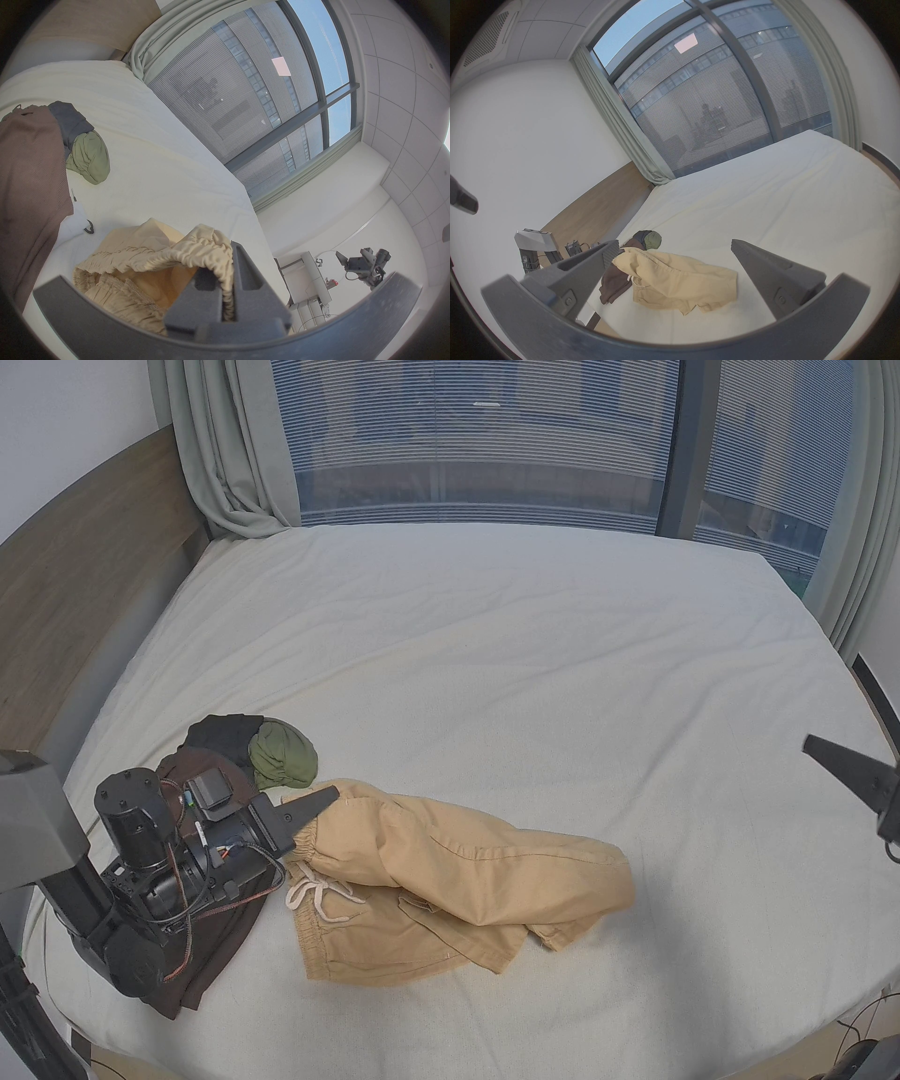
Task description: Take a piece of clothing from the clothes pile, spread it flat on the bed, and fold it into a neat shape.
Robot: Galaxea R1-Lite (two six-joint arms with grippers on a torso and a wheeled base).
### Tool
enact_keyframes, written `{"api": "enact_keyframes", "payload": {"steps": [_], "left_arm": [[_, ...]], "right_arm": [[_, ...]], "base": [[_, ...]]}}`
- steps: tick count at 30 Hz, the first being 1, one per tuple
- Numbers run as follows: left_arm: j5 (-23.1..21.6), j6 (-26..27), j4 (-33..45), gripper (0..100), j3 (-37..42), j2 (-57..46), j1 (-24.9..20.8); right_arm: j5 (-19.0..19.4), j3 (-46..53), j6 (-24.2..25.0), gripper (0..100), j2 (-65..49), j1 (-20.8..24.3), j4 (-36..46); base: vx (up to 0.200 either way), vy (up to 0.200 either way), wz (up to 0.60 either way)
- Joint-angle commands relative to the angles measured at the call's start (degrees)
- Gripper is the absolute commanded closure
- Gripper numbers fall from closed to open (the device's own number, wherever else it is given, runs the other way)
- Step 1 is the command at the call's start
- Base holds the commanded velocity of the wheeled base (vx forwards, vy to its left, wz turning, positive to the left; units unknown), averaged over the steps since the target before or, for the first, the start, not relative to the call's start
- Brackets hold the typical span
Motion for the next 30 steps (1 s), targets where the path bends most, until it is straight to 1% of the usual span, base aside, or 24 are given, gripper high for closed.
{"api": "enact_keyframes", "payload": {"steps": [1, 5, 6, 7, 8, 12, 22, 27, 30], "left_arm": [[0.0, 0.6, 0.0, 100, 0.0, -0.1, -0.2], [0.1, 0.7, 0.0, 100, -0.1, -0.1, -0.3], [0.0, 0.6, 0.0, 100, 0.1, -0.1, -0.3], [0.1, 0.7, 0.0, 100, 0.0, -0.1, -0.3], [0.0, 0.6, 0.0, 100, -0.3, -0.1, -0.1], [-0.1, 0.6, 0.0, 100, -0.3, 0.1, 0.1], [0.0, 0.6, 0.0, 100, -0.5, 0.5, 0.1], [0.0, 0.7, 0.0, 100, -0.5, 0.5, 0.2], [-0.1, 0.7, 0.0, 100, -0.5, 0.5, 0.1]], "right_arm": [[2.4, -3.8, 0.1, 0, 14.3, 1.2, -5.2], [2.8, -2.7, 0.3, 0, 18.7, 0.8, -7.5], [3.2, -2.0, 0.3, 0, 22.0, 0.2, -9.4], [3.3, -1.4, 0.3, 0, 22.9, 0.0, -10.1], [3.6, 0.2, 0.3, 0, 24.7, -0.2, -12.6], [6.1, 1.9, 0.7, 0, 29.4, -2.2, -18.2], [7.9, 2.3, 1.1, 0, 36.4, -3.9, -19.0], [8.3, 1.5, 3.9, 0, 39.0, -4.2, -19.4], [8.3, 1.5, 5.1, 0, 40.9, -4.2, -21.1]], "base": [[0.0, 0.0, 0.0], [0.0, 0.0, 0.0], [0.0, 0.0, 0.0], [0.0, 0.0, 0.0], [0.0, 0.0, 0.0], [0.0, 0.0, 0.0], [0.0, 0.0, 0.0], [0.0, 0.0, 0.0], [0.0, 0.0, 0.0]]}}
